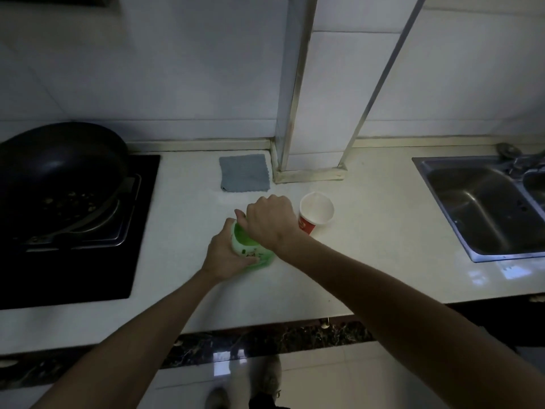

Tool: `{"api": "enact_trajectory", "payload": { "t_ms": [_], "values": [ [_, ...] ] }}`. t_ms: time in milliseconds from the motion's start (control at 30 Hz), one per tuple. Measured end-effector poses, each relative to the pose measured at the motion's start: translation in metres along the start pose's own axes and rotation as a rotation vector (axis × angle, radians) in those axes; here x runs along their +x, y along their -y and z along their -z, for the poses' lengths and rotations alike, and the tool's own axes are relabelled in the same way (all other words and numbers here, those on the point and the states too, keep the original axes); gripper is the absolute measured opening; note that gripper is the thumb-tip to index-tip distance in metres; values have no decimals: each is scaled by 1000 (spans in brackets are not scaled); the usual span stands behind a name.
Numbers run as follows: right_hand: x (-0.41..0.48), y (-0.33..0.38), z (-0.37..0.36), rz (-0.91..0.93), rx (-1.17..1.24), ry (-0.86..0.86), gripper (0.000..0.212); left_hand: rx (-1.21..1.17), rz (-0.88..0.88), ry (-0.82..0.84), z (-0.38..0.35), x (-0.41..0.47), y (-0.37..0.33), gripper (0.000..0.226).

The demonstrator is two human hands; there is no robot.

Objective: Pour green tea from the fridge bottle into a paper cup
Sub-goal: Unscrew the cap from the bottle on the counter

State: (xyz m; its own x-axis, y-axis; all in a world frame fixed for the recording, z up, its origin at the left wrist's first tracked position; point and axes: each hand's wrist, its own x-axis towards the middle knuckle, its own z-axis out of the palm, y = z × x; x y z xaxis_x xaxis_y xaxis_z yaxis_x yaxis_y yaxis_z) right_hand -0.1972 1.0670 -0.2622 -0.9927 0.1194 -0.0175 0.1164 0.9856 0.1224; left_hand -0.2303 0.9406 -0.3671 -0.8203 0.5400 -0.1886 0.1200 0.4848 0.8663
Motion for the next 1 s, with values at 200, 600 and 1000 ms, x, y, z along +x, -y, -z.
{"api": "enact_trajectory", "payload": {
  "t_ms": [200,600,1000],
  "values": [
    [2,-10,1,179,31,-16,54,-18,11,-19,0,0,-5,76],
    [6,-46,0,600,119,112,53,-22,8,0,3,1,-2,85],
    [5,-16,19,376,125,18,33,-68,2,17,3,3,8,77]
  ]
}}
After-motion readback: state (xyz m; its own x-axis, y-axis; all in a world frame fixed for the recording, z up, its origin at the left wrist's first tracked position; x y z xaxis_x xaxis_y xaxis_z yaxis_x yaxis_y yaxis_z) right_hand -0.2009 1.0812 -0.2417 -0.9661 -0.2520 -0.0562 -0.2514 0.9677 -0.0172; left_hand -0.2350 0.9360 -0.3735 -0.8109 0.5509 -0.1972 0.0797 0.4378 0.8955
